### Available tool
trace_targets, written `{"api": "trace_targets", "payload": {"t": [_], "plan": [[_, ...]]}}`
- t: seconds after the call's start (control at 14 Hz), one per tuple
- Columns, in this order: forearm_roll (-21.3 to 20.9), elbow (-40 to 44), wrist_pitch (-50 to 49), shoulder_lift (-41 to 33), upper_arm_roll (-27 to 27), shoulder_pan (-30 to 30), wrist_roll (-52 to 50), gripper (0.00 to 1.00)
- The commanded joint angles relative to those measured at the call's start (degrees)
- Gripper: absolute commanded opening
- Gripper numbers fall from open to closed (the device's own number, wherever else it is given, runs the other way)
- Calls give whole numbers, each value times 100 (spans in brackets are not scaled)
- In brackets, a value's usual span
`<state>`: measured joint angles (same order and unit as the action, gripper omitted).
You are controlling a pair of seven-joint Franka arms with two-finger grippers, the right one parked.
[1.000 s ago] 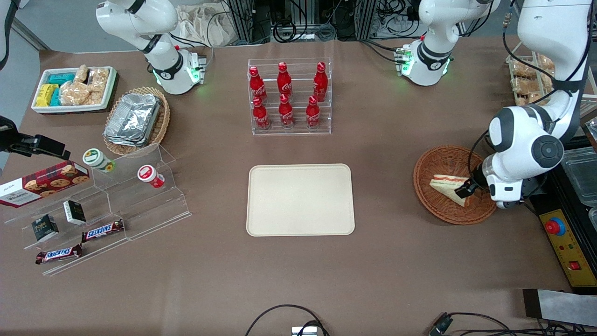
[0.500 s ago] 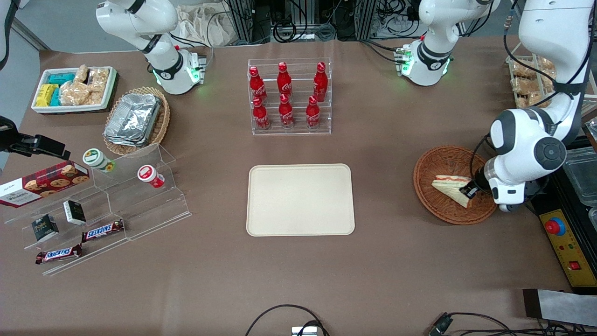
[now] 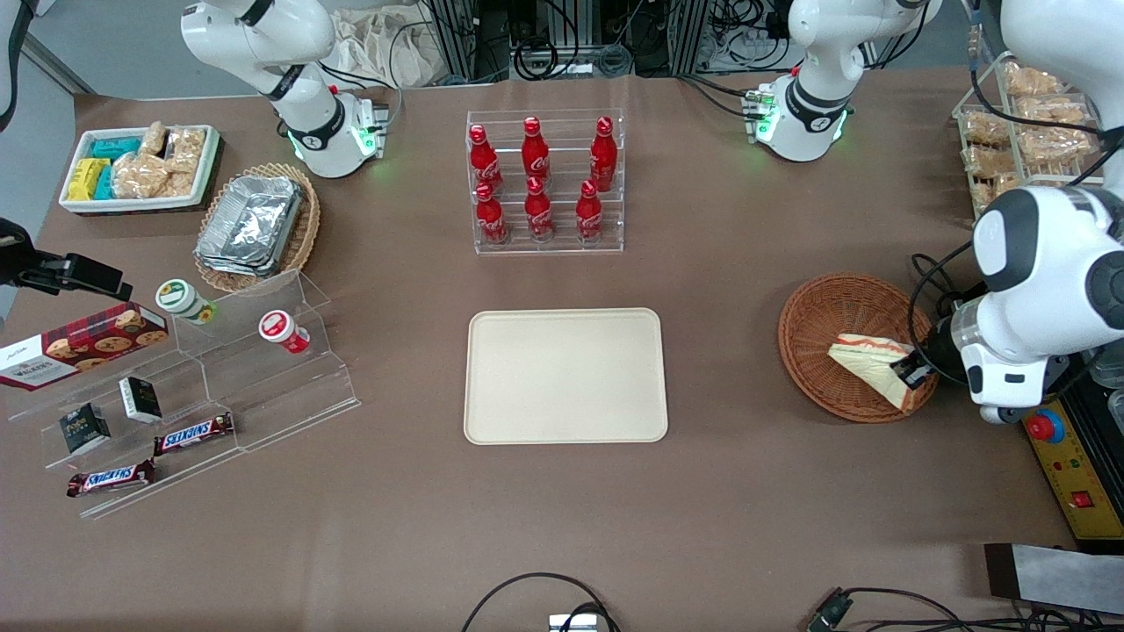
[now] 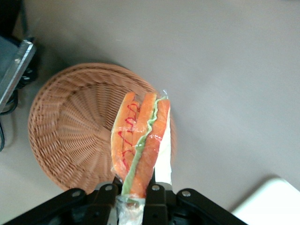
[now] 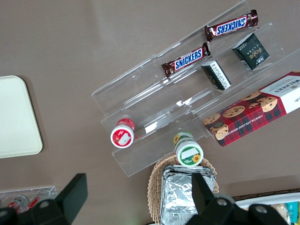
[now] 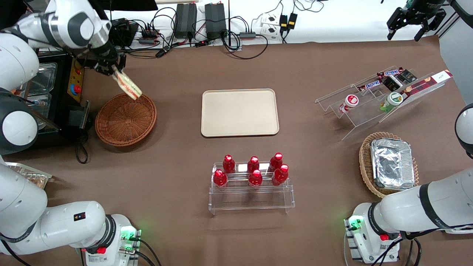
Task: Place sandwich from basket to tray
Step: 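Carry the sandwich over to the cream tray and lower it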
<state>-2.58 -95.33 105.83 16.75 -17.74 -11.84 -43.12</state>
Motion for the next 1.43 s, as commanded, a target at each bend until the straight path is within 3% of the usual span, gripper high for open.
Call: {"api": "trace_targets", "payload": {"t": [0.0, 0.14, 0.29, 0.64, 1.07, 1.21, 1.29, 1.36], "plan": [[-32, 1478, -1087, 775, -894, 15, 119, 0], [-50, 1649, -1135, 1101, -1501, 102, 137, 0], [-85, 1649, -1047, 1523, -1653, 548, 154, 0], [-840, 1657, -46, 2683, -1557, 1701, -30, 0], [-1245, 1631, 324, 3221, -1443, 2080, -469, 3], [-1245, 1649, 325, 3204, -1443, 2089, -478, 73], [-1245, 1666, 325, 3177, -1443, 2089, -513, 100], [-1237, 1675, 316, 3133, -1451, 2089, -618, 100]]}}
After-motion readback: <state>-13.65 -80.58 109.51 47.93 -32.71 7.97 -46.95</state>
